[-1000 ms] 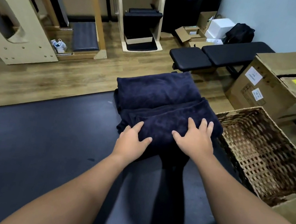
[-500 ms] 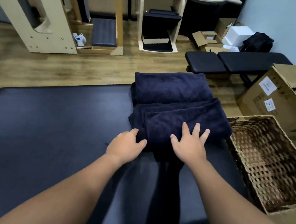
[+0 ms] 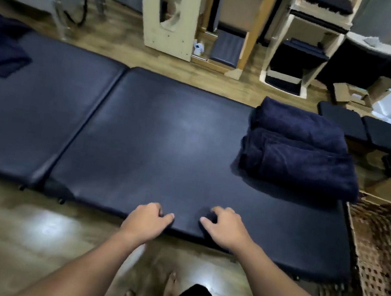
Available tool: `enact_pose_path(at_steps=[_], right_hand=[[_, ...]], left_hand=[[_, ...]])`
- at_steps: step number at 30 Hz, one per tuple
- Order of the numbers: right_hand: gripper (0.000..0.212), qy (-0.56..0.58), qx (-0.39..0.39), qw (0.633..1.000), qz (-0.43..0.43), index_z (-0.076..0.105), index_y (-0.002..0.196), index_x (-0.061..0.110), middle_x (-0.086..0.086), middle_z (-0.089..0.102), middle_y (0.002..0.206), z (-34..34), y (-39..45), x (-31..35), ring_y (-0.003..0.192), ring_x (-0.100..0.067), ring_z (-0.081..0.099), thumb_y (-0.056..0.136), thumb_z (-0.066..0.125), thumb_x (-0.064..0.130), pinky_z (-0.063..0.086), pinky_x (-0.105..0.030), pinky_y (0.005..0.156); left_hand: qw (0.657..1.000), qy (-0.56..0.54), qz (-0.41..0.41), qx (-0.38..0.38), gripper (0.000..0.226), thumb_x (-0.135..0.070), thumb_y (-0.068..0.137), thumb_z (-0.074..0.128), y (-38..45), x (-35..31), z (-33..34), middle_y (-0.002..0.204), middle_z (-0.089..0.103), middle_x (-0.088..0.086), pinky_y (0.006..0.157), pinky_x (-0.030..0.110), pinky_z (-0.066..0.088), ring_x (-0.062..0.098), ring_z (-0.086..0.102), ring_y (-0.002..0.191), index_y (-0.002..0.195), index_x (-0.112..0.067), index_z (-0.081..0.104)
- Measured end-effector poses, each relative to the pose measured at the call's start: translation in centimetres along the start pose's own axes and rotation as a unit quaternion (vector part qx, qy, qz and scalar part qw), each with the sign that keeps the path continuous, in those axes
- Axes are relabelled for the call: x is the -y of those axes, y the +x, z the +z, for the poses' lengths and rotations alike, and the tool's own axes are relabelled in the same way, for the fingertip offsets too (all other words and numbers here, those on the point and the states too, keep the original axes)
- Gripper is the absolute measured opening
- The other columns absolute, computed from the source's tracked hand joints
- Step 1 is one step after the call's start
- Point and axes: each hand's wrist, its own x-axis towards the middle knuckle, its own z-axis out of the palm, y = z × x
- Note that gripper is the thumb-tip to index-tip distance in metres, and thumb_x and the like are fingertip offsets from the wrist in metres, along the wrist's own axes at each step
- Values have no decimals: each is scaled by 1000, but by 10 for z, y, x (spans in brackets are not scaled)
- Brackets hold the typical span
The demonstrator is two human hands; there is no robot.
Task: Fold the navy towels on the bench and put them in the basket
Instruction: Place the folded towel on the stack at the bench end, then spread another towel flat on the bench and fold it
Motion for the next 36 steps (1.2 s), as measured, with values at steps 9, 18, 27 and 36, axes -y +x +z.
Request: enact_pose_path(at_steps=[9, 18, 27, 36], right_hand=[[64, -156, 176, 944, -232, 61, 134, 17, -8, 61, 136, 72, -46, 87, 126, -28, 56, 89, 52, 62, 47, -38, 102], [58, -135, 336, 902, -236, 69, 122, 11, -8, 68, 127, 126, -47, 129, 113, -22, 65, 92, 59, 60, 48, -36, 101], [66, -184, 373, 860, -295, 54, 146, 16, 1, 53, 149, 171, -32, 263, 136, -15, 49, 95, 59, 57, 35, -26, 110], [75, -196, 319, 867, -329, 49, 149, 26, 5, 51, 151, 183, -19, 403, 137, -17, 48, 88, 56, 70, 36, -30, 111]], left_hand=[[978, -150, -142, -8, 44, -59, 83, 57, -111, 113, 23, 87, 72, -6, 81, 31, 50, 18, 67, 93, 93, -19, 71], [896, -324, -267, -146, 44, -33, 100, 61, -212, 176, 62, 53, 52, 5, 53, 29, 29, 7, 42, 55, 65, -8, 50], [848, -414, -276, -183, 36, -42, 97, 61, -210, 272, 19, 71, 65, -4, 70, 25, 45, 9, 63, 69, 79, -12, 65], [899, -339, -229, -154, 42, -48, 94, 60, -185, 364, -114, 81, 67, 2, 74, 33, 49, 20, 66, 79, 84, -8, 68]])
